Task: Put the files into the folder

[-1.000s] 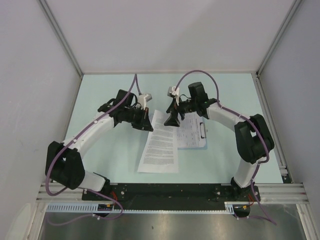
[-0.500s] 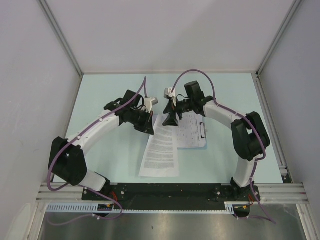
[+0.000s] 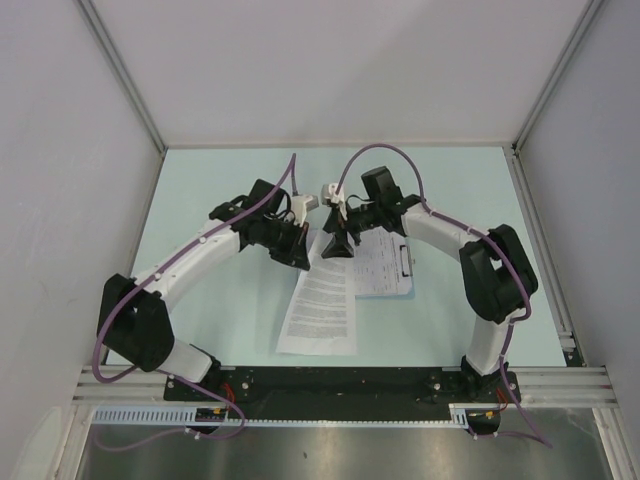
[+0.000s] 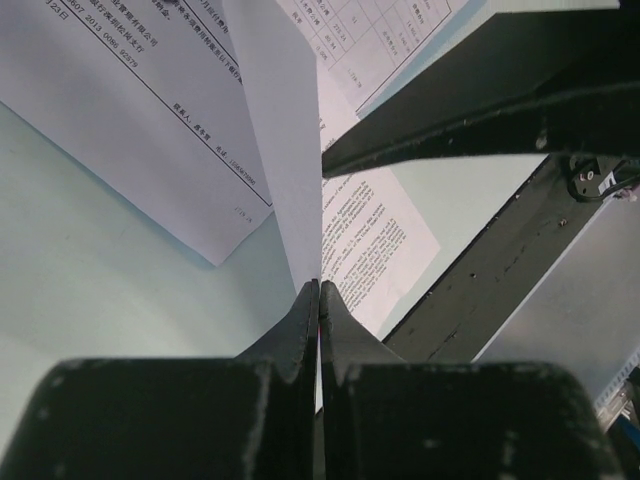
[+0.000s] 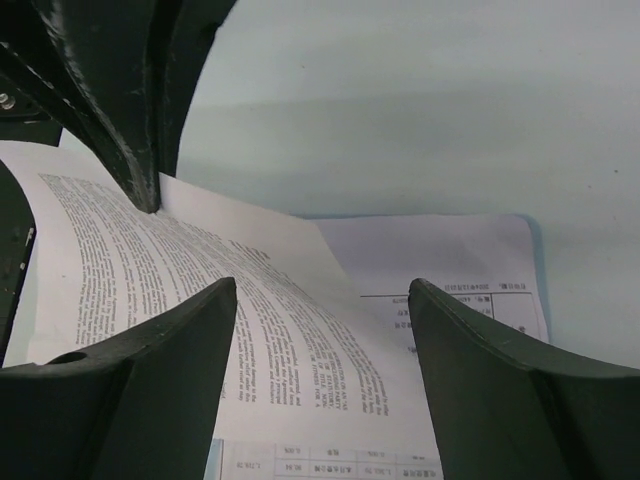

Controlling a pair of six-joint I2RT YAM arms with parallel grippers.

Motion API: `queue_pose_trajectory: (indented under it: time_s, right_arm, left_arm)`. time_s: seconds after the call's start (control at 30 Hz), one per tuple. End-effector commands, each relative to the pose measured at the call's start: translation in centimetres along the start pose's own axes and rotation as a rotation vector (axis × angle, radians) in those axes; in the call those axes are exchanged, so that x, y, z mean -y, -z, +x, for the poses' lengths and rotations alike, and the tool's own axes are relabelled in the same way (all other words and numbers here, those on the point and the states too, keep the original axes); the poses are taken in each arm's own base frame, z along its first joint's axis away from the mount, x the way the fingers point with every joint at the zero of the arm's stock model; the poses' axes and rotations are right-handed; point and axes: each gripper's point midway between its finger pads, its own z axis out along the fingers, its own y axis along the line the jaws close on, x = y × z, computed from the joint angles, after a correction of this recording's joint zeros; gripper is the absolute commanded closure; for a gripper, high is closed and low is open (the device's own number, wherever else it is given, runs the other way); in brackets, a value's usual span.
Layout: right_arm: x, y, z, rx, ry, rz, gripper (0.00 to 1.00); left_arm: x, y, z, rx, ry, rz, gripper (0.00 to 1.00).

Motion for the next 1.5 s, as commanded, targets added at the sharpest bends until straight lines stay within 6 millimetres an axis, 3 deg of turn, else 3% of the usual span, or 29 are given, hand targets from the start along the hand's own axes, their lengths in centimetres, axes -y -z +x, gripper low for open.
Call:
queue_pose_trajectory:
  time_s: [0.0, 0.13, 0.17, 0.2, 0.27, 0.33, 0.43, 0.47, 0.57, 0.73, 0.77, 0.97, 1.13, 1.17, 1.23, 1.27, 1.37, 1.47]
  right_arm:
    - [-0.6, -0.3, -2.6, 0.043, 0.084, -0.037, 0.34]
    - [-0.9, 0.0, -2.9, 0.054, 0.049, -0.048, 0.56]
    - [-0.8, 0.1, -2.8, 0.052, 0.037, -0.043, 0.6]
    - [-0.8, 0.3, -2.9, 0.056, 0.028, -0.047, 0.71]
    - [-0.9, 0.6, -2.9, 0.055, -0.018, -0.056, 0.8]
    - [-1.2, 0.7, -2.9, 0.049, -0.041, -0.069, 1.0]
    - [-1.1, 0.6, -2.1, 0.016, -0.124, -0.06, 1.0]
    - [-0.6, 0.9, -1.8, 0.009, -0.152, -0.039, 1.0]
    - [1.1, 2.3, -1.4, 0.018, -0.333, 0.037, 1.0]
    - [4.2, 3.6, 1.9, -0.03, -0.644, 0.226, 0.91]
    - [4.8, 3.9, 2.5, -0.035, -0.692, 0.264, 0.95]
    - [7.5, 6.5, 6.3, 0.004, -1.022, 0.482, 0.98]
    - [8.3, 7.9, 7.2, 0.02, -1.098, 0.593, 0.91]
    - [8.1, 8.1, 7.4, 0.014, -1.104, 0.616, 0.82]
    - [7.6, 8.1, 7.7, 0.002, -1.111, 0.626, 0.73]
    - [7.3, 8.7, 8.4, -0.007, -1.118, 0.66, 0.62]
    - [7.1, 10.1, 9.7, -0.024, -1.112, 0.729, 0.45]
    - [6.6, 12.1, 10.4, -0.036, -1.102, 0.785, 0.41]
  left_arm:
    - [0.5, 0.7, -1.6, 0.04, -0.061, -0.013, 1.0]
    - [-1.1, 1.4, -2.5, 0.072, -0.066, -0.122, 1.0]
    - [-1.9, 1.6, -2.8, 0.083, -0.062, -0.175, 0.92]
    - [-3.1, 2.2, -3.6, 0.102, -0.06, -0.254, 0.89]
    - [-4.1, 2.6, -3.9, 0.101, -0.059, -0.317, 0.89]
    - [-4.7, 3.1, -5.1, 0.118, -0.058, -0.366, 0.85]
    - [-5.4, 3.9, -6.9, 0.154, -0.048, -0.435, 0.76]
    - [-5.8, 4.4, -7.5, 0.167, -0.036, -0.472, 0.6]
    - [-6.7, 6.3, -9.3, 0.209, -0.013, -0.575, 0.45]
    - [-5.6, 7.1, -10.8, 0.25, 0.027, -0.554, 0.3]
    - [-4.9, 6.8, -10.9, 0.252, 0.034, -0.511, 0.27]
    - [-1.7, 4.4, -10.5, 0.248, 0.049, -0.32, 0.22]
    - [1.3, -0.4, -8.6, 0.186, 0.053, -0.158, 0.21]
    - [1.1, -1.5, -8.2, 0.164, 0.068, -0.16, 0.21]
    - [1.0, -3.1, -7.3, 0.14, 0.076, -0.16, 0.21]
    - [0.6, -4.0, -6.8, 0.115, 0.092, -0.165, 0.21]
    - [-0.1, -4.7, -6.1, 0.098, 0.102, -0.187, 0.2]
    - [0.0, -4.4, -5.8, 0.118, 0.093, -0.181, 0.17]
